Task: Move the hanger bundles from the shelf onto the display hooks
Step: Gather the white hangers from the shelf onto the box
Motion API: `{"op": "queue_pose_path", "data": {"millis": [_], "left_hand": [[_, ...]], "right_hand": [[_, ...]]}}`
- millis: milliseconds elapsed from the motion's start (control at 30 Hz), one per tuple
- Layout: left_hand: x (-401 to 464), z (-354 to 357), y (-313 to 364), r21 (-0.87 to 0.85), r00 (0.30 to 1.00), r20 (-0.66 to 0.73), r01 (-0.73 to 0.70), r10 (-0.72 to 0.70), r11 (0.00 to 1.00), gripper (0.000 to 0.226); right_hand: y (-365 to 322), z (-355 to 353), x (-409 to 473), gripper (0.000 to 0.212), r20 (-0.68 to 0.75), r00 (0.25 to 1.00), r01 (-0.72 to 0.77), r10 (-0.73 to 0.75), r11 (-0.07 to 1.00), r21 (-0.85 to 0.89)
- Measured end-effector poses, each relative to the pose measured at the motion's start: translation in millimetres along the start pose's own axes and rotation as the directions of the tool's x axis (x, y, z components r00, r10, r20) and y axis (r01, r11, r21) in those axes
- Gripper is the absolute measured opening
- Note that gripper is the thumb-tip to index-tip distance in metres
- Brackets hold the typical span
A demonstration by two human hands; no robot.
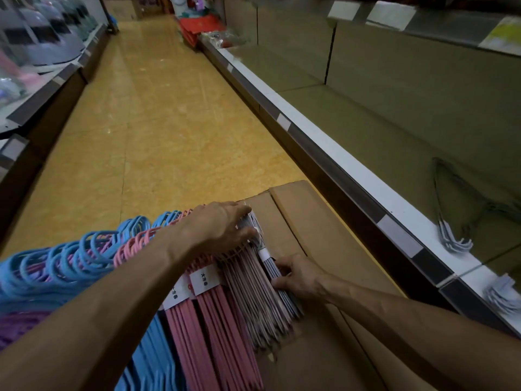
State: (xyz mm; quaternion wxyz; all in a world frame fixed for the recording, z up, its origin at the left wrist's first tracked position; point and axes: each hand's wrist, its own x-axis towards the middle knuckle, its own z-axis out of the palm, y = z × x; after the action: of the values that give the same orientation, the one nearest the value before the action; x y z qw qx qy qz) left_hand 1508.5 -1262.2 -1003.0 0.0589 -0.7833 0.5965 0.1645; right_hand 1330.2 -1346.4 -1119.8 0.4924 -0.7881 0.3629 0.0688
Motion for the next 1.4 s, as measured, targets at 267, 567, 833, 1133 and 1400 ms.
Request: {"op": "queue_pose_path", "data": {"millis": [267,567,833,1133,1400], "left_hand": [[0,-3,6,0.124,1.000,-0.026,0.005,-0.001,0.992,0.066],[-9,-37,34,-0.243,0.935,-0.339,-0.193,0.103,0.951,0.040],[8,-56,103,-0.493,0.869,-0.486,-0.358,0.091,0.793,0.023],[44,-58,188,-0.678,0.875,-0.479,-0.420,0.071,0.603,0.018],[65,-42,225,-0.745,0.903,-0.425,-0.389,0.064,0.541,0.018]], "right_hand": [[-1,-4,-8,0.036,0.061,0.998,-0.011,0.014,0.999,-0.053],[14,-63,-59,0.026,-0.090,0.993,0.064,-0.073,0.993,-0.099],[48,-128,-114,0.011,-0.277,0.957,0.069,-0.088,0.995,-0.075],[115,-230,-145,0.038,-0.738,0.645,-0.262,0.199,0.964,0.030],[142,-244,-126,0.061,-0.704,0.607,-0.383,0.369,0.912,0.148]]}}
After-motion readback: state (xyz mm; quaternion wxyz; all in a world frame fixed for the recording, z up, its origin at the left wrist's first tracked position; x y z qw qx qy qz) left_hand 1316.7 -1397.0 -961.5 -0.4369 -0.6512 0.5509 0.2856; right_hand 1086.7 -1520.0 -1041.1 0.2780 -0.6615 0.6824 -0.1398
